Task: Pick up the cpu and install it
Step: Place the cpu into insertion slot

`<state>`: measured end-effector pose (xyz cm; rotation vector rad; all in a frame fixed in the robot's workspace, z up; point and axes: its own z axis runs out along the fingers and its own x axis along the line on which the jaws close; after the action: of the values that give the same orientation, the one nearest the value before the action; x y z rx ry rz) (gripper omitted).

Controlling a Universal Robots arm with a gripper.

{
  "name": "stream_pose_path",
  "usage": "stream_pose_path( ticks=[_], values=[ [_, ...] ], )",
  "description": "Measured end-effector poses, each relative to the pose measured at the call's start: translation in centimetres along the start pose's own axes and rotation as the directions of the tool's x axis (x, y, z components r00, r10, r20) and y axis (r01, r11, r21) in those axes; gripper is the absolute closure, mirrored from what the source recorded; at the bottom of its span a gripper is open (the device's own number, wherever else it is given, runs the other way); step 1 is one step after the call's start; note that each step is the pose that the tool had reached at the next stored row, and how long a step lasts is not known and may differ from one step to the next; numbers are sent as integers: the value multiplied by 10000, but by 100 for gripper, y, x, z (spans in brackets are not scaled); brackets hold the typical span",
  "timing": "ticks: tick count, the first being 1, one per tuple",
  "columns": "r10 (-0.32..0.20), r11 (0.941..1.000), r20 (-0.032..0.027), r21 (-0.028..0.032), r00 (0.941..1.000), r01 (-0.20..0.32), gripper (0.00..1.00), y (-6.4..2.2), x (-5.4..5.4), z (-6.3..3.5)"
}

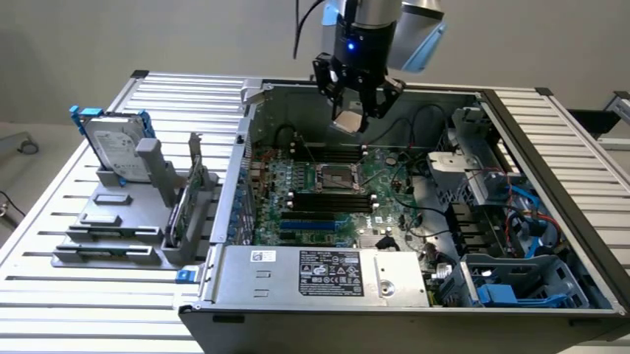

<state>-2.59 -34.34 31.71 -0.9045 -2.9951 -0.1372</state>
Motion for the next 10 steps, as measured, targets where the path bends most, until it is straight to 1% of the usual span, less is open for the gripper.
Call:
stream_pose_path(
  ticks=[2, 5, 7, 10],
  values=[
    [358, 9994, 29, -12, 9994, -358, 45, -2, -1, 20],
    [900, 9959, 72, -34, 9959, -900, 45, -5, -2, 58],
    [1256, 9921, 99, -51, 9920, -1256, 45, -7, -3, 85],
    [1804, 9836, 141, -75, 9835, -1803, 45, -10, -4, 125]
  ],
)
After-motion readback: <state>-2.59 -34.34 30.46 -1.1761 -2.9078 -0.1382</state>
